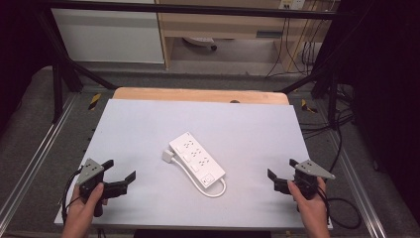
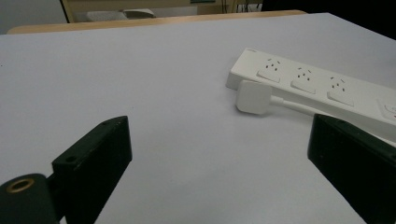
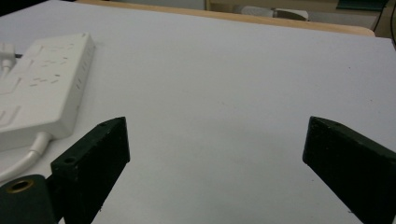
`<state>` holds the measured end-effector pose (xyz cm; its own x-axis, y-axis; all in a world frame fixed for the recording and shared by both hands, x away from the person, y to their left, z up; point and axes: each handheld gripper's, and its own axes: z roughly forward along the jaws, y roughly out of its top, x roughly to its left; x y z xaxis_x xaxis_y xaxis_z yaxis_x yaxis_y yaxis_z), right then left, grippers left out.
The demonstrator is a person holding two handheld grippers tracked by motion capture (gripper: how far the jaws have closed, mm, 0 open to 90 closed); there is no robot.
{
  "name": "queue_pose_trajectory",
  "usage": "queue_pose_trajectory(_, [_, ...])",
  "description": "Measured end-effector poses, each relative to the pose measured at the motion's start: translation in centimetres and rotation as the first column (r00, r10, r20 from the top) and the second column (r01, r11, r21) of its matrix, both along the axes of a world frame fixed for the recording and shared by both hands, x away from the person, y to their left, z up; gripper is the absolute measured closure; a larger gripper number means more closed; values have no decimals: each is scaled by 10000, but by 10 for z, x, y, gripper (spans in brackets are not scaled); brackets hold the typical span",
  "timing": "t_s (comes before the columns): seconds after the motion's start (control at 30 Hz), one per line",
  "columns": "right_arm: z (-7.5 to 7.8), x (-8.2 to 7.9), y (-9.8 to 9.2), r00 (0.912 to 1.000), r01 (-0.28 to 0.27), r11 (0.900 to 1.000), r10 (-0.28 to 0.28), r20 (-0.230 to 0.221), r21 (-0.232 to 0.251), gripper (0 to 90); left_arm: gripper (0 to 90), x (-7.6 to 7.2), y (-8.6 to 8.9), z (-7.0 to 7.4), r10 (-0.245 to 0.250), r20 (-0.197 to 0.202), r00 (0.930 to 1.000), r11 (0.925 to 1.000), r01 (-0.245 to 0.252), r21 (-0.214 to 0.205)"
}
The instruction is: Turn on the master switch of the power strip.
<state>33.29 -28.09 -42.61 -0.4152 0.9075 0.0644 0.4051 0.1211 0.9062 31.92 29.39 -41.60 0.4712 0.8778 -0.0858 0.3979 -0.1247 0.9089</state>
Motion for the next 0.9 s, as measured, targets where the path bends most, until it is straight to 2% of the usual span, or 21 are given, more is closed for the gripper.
queue_pose_trajectory(0.2, [5, -2, 8, 9996, -297, 9994, 297, -10, 182, 42, 64, 2, 0, -1, -20, -33, 10000, 9999, 19, -105])
queue_pose_trajectory(0.43, [11, -5, 21, 9959, -901, 9956, 903, -42, 264, 38, 64, 2, -1, -2, -58, -90, 9999, 9999, 57, -104])
queue_pose_trajectory(0.67, [25, -10, 32, 9911, -1319, 9890, 1305, 251, 669, 41, 64, 3, -2, -3, -83, -166, 9998, 9998, 80, -190])
queue_pose_trajectory(0.7, [29, -9, 35, 9902, -1365, 9891, 1345, 377, 561, 42, 64, 3, -2, -3, -85, -161, 9998, 9998, 82, -189])
queue_pose_trajectory(0.83, [35, -7, 41, 9879, -1507, 9869, 1483, 448, 577, 48, 64, 3, 0, -4, -81, -171, 9998, 9997, 77, -222])
queue_pose_trajectory(0.9, [39, -6, 46, 9860, -1628, 9858, 1610, 438, 419, 47, 64, 2, 0, -4, -60, -187, 9998, 9998, 56, -206])
